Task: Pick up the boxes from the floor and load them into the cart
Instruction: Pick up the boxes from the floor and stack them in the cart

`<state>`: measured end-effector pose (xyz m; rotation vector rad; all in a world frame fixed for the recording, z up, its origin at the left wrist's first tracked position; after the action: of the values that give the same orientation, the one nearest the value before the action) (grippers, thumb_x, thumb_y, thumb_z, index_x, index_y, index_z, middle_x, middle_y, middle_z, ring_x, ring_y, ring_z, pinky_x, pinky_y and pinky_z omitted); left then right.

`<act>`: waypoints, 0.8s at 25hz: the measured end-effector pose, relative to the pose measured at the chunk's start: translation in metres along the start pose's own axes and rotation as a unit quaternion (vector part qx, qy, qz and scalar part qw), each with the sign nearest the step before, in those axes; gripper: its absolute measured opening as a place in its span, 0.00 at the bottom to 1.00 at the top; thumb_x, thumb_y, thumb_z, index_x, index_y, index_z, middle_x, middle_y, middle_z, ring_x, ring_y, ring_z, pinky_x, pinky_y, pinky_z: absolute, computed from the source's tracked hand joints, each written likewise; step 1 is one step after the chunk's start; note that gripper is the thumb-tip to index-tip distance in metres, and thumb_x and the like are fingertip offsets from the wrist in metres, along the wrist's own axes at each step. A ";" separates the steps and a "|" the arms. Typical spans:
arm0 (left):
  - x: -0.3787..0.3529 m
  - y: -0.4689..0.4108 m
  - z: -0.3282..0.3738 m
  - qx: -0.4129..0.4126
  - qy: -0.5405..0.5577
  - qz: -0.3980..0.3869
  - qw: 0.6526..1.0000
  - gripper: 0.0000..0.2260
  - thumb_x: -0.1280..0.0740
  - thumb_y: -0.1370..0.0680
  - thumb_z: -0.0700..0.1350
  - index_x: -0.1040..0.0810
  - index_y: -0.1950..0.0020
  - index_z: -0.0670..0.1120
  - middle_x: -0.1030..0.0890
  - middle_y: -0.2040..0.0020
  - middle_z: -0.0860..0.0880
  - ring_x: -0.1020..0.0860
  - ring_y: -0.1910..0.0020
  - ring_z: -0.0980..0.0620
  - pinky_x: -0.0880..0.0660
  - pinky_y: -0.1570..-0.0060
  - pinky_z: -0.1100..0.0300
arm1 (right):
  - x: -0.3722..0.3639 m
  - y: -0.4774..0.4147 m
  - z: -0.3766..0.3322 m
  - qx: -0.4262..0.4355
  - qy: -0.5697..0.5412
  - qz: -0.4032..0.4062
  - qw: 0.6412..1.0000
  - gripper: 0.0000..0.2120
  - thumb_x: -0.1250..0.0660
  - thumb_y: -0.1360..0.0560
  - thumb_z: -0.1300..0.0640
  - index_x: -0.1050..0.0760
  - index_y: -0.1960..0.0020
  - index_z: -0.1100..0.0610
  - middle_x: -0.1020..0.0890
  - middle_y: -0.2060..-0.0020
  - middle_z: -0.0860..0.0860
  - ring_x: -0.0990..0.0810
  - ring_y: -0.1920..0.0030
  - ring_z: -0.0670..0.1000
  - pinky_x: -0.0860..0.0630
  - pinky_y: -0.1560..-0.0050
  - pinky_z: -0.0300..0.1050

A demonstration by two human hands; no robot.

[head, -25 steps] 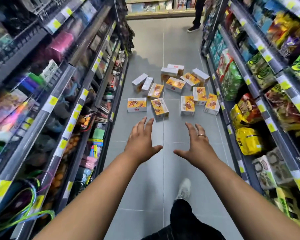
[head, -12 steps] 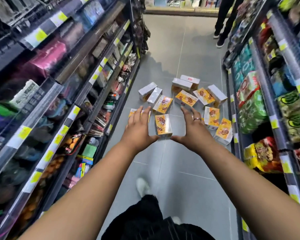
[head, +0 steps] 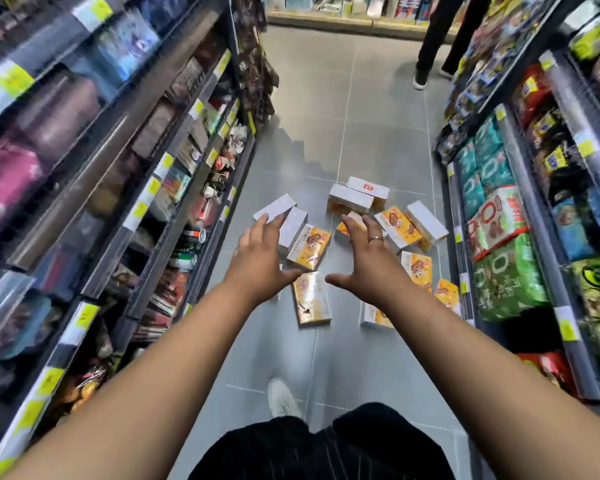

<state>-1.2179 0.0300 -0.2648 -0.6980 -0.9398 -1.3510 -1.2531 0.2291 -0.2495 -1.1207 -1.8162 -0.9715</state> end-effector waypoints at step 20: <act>-0.069 -0.299 -0.085 0.155 0.045 -0.044 0.986 0.44 0.26 0.30 0.55 0.47 0.22 0.47 0.45 0.23 0.42 0.45 0.25 0.40 0.46 0.28 0.49 | -0.039 -0.392 0.042 0.104 0.141 -0.146 0.974 0.50 0.24 0.34 0.44 0.51 0.22 0.47 0.48 0.23 0.58 0.39 0.27 0.64 0.39 0.29 0.52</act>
<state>-1.4977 -0.0458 -0.3955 -0.3586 -1.0878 -1.2658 -1.6125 0.1281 -0.3816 -0.5642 -1.8250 -1.0214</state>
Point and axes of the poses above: each hand's wrist, its own y-axis away from the middle knuckle, its own x-axis out of the back of the hand, z = x × y, the point moved 3 cm from there along -y, towards the middle knuckle
